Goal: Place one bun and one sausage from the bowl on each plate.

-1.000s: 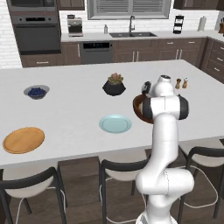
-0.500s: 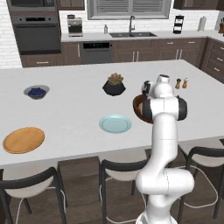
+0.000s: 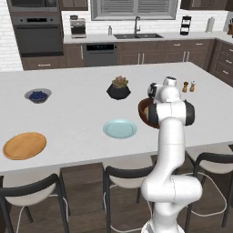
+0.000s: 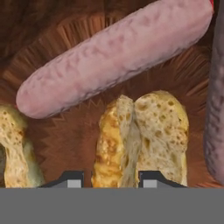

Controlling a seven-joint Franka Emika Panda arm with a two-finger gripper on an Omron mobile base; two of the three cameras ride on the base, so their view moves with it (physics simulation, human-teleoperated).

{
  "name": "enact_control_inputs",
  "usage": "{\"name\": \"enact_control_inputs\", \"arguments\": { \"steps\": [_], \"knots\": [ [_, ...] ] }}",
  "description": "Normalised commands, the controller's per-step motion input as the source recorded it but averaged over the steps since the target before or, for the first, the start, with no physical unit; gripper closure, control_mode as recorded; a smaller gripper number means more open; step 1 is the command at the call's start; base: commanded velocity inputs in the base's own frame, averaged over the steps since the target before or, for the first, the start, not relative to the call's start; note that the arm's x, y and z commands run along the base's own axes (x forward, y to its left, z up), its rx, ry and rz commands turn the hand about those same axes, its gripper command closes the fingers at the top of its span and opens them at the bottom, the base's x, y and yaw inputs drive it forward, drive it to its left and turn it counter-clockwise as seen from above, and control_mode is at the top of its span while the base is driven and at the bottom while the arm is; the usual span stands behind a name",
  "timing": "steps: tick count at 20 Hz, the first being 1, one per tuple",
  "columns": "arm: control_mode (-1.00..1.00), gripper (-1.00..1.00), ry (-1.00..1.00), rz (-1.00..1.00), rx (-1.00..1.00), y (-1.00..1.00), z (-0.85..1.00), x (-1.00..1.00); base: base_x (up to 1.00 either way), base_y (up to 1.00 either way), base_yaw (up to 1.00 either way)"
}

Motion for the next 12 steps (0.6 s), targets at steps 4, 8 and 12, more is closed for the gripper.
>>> {"name": "enact_control_inputs", "arguments": {
  "steps": [4,8,12],
  "knots": [
    [-1.0,1.0,0.0,0.0,0.0,0.0,0.0,0.0,0.0,0.0,0.0],
    [-1.0,1.0,-0.06,0.0,0.0,0.0,0.26,-0.16,0.0,0.0,0.0],
    [-1.0,1.0,-0.11,0.02,0.0,0.05,0.78,-0.31,0.0,0.0,0.0]
  ]
}}
